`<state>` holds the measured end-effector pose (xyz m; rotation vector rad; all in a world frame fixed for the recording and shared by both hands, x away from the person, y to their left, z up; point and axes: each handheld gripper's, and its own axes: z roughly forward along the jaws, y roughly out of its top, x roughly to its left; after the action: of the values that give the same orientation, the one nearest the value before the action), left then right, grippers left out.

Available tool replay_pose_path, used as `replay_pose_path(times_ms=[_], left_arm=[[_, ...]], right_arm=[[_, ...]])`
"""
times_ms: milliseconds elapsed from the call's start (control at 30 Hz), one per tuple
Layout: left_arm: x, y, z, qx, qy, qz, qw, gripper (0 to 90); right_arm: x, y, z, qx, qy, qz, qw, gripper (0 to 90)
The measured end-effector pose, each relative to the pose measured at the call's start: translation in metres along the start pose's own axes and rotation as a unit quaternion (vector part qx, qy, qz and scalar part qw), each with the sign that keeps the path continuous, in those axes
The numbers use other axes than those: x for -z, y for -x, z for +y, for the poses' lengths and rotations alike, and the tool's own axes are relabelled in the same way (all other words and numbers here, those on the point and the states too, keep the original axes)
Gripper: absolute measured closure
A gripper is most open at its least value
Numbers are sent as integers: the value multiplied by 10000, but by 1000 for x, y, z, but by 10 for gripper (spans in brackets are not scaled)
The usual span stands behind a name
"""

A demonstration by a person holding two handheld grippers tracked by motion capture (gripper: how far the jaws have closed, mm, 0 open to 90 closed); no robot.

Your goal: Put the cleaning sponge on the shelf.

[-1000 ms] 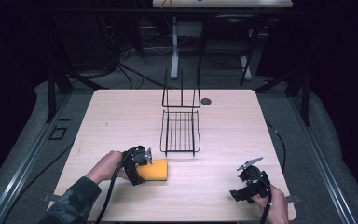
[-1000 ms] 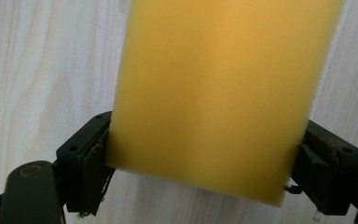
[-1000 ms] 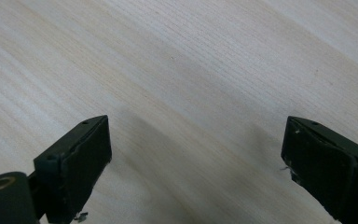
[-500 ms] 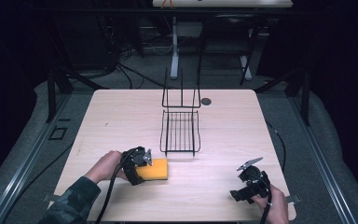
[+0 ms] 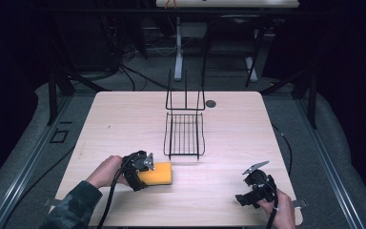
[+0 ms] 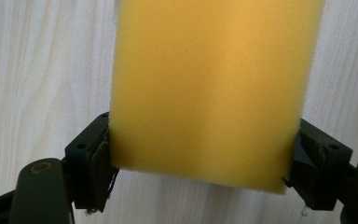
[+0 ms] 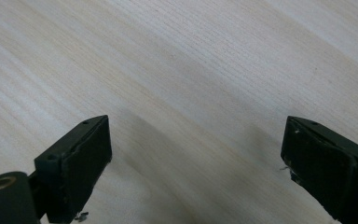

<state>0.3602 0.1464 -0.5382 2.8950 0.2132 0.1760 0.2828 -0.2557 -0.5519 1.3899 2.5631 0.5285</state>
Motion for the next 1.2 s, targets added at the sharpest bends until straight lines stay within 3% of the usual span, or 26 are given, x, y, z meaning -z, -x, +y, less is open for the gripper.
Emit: replay_pose_path(times_ms=[933,1200], left_arm=[[21,0,4,-103,261,50,9996,211],[28,-1,5,-166,210,127,9996,211]], right_arm=[[-1,0,0,-8,5,0,10000,80],[-1,0,-1,-33,-8,8,10000,80]])
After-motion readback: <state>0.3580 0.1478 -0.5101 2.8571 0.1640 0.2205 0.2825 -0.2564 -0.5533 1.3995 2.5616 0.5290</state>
